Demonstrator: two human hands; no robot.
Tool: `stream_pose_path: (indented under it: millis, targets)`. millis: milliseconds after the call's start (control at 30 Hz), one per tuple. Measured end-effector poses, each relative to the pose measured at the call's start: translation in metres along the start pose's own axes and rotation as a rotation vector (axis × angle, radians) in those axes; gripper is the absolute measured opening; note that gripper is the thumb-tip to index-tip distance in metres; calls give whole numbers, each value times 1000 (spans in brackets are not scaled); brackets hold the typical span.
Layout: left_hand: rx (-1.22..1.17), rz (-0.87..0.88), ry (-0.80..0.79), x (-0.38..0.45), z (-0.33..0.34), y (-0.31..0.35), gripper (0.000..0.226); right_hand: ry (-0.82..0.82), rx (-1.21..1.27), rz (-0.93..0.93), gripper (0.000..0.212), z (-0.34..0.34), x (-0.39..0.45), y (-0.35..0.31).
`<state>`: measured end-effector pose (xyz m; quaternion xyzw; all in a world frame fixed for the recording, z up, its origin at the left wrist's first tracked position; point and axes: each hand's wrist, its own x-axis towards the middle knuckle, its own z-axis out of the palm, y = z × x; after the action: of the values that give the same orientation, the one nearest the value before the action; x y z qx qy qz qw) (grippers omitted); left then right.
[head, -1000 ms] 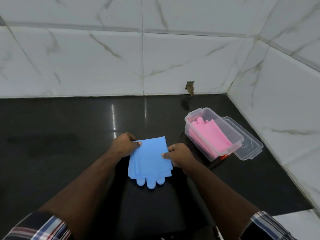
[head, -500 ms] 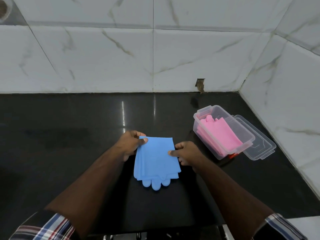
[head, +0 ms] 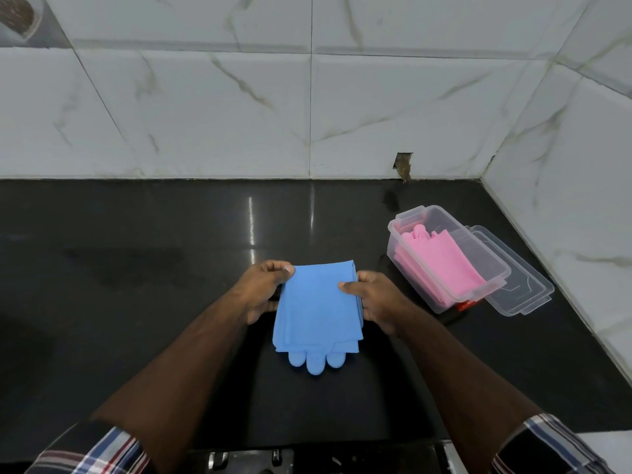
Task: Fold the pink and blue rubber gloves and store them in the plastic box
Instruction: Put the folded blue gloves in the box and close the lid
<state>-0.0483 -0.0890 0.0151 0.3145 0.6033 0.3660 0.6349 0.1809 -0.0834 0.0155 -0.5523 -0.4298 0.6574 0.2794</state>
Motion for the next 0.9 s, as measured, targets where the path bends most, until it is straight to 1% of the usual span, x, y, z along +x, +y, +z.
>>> stream_pose_path:
  millis: [67,133,233,300,367,433,533,633,767,900]
  targets:
    - [88,-58,-85,-8,-1,-1,30,44,-4,-24,18,0,-1,3]
    - [143,-67,-131,-13,0,-4,29,95,-49,-45,16,-1,-1,6]
    - [171,-42,-69,-13,3,-9,27,131,-78,-46,19,-2,-3,10]
    - [154,-30,-27,-12,6,-11,25,102,-61,-43,20,-2,-6,12]
    - [138,-28,-9,-13,6,-14,25,40,-5,-48,22,-3,-10,15]
    - [119,-31,-11,-14,5,-15,26,0,50,-76,31,-4,-14,17]
    - [93,-40,-17,-17,7,-12,25,72,98,-145,44,-5,-16,17]
    - [102,-13,-19,-23,12,-2,23,182,112,-200,43,-8,-17,5]
    - [64,51,-32,-31,27,21,21,209,101,-249,31,-24,-24,-26]
    - [7,113,-47,-34,59,45,24,217,138,-278,39,-57,-33,-63]
